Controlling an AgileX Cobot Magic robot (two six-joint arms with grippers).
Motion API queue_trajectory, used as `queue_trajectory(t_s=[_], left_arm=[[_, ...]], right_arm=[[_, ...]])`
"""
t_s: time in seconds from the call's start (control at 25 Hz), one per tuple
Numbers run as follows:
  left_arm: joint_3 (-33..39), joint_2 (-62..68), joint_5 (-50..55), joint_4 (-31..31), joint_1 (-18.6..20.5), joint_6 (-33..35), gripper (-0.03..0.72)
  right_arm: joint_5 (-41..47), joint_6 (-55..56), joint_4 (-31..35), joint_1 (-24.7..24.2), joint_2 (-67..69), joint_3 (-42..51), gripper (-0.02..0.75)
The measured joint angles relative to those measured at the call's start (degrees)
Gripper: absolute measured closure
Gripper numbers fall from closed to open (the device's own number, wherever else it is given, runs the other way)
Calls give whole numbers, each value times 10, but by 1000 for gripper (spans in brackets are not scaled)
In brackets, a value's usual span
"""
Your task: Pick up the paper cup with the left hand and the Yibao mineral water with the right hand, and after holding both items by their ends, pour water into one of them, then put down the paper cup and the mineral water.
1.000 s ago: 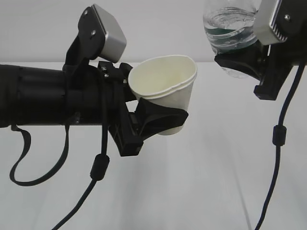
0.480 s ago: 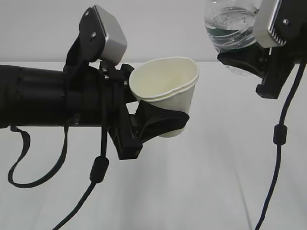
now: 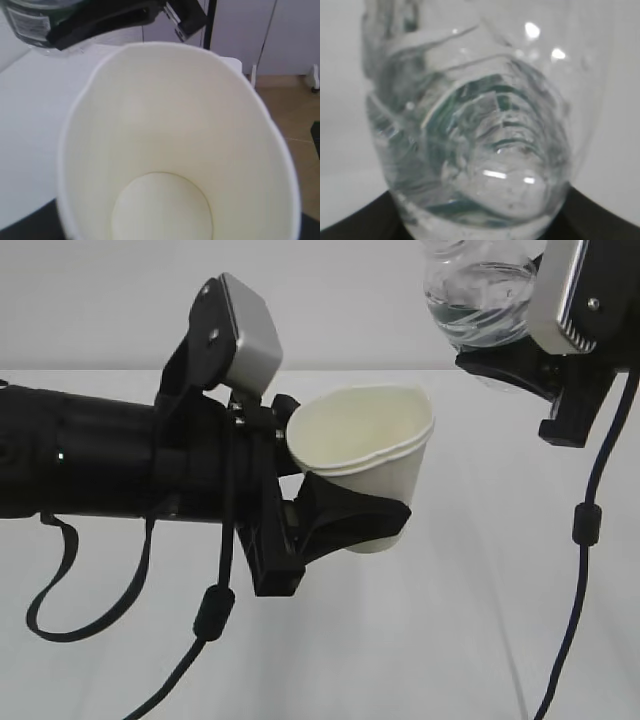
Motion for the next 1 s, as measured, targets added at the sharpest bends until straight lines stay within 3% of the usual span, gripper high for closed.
queue_trajectory(t_s=[1.0], left_arm=[[-35,19,-8,28,-2,-16,253]], right_arm=[[0,-99,0,0,0,0,332]])
